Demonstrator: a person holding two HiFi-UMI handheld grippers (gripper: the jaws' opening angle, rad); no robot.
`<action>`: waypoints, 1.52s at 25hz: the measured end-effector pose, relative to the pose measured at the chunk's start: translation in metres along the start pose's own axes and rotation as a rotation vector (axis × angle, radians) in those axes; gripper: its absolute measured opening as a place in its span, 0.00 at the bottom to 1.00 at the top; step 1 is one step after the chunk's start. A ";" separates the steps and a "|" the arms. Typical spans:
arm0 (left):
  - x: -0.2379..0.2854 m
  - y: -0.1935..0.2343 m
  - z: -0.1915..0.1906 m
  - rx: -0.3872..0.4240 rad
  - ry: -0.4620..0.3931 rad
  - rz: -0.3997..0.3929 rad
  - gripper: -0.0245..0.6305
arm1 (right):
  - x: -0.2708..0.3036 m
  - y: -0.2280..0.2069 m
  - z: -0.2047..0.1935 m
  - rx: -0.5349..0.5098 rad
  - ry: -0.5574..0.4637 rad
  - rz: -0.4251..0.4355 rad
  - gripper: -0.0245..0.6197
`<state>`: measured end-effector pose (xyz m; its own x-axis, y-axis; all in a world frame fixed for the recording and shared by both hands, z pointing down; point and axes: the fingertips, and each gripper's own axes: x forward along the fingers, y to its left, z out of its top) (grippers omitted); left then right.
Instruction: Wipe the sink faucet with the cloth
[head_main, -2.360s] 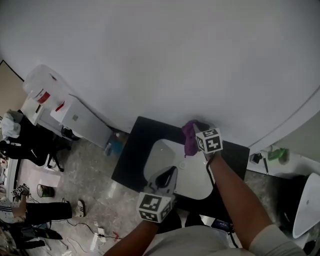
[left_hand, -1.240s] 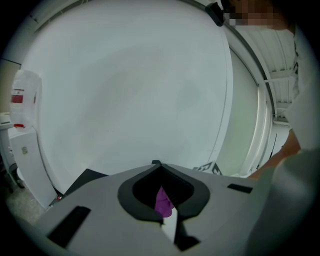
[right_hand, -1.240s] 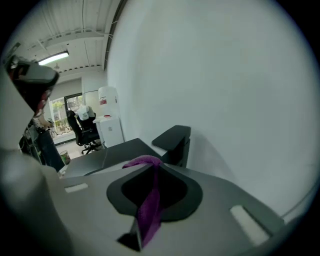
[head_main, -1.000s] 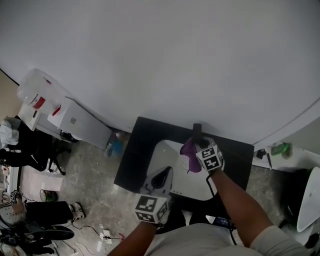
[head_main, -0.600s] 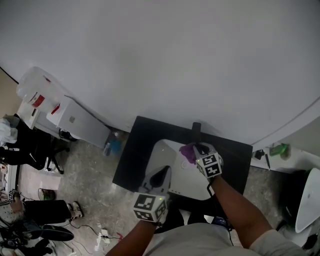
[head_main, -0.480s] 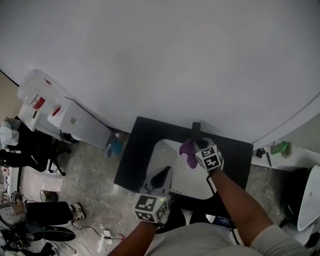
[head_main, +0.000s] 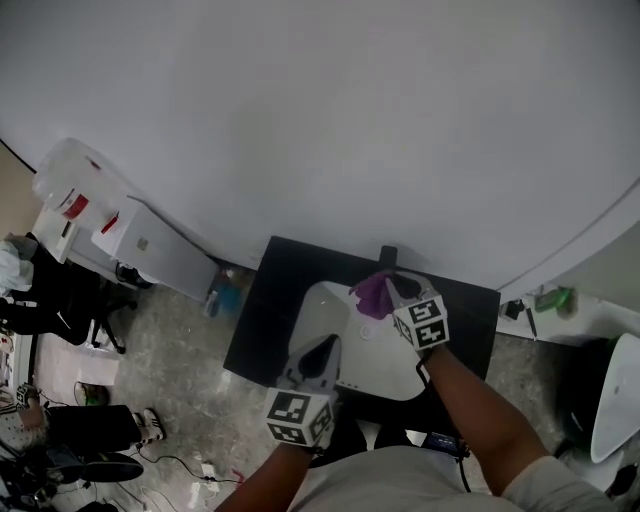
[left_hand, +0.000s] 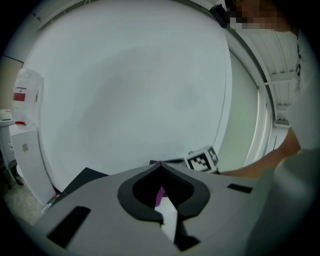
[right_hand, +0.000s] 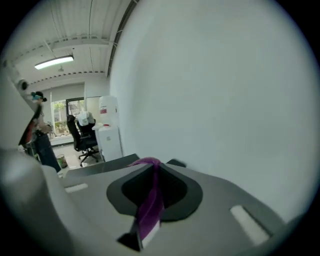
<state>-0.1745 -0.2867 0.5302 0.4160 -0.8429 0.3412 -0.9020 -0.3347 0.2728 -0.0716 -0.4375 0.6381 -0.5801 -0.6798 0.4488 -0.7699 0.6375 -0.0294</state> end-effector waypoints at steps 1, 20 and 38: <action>-0.001 -0.001 0.000 0.001 0.000 0.003 0.05 | 0.013 -0.021 0.016 -0.006 0.009 -0.033 0.09; -0.015 -0.034 0.023 0.019 -0.039 -0.059 0.05 | -0.085 0.067 0.010 0.049 -0.011 0.135 0.09; -0.023 -0.111 0.126 0.086 -0.208 -0.208 0.05 | -0.275 0.073 0.181 -0.040 -0.416 0.030 0.08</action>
<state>-0.0986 -0.2834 0.3789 0.5686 -0.8174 0.0922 -0.8098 -0.5365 0.2375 -0.0164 -0.2701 0.3508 -0.6666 -0.7438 0.0488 -0.7446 0.6675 0.0010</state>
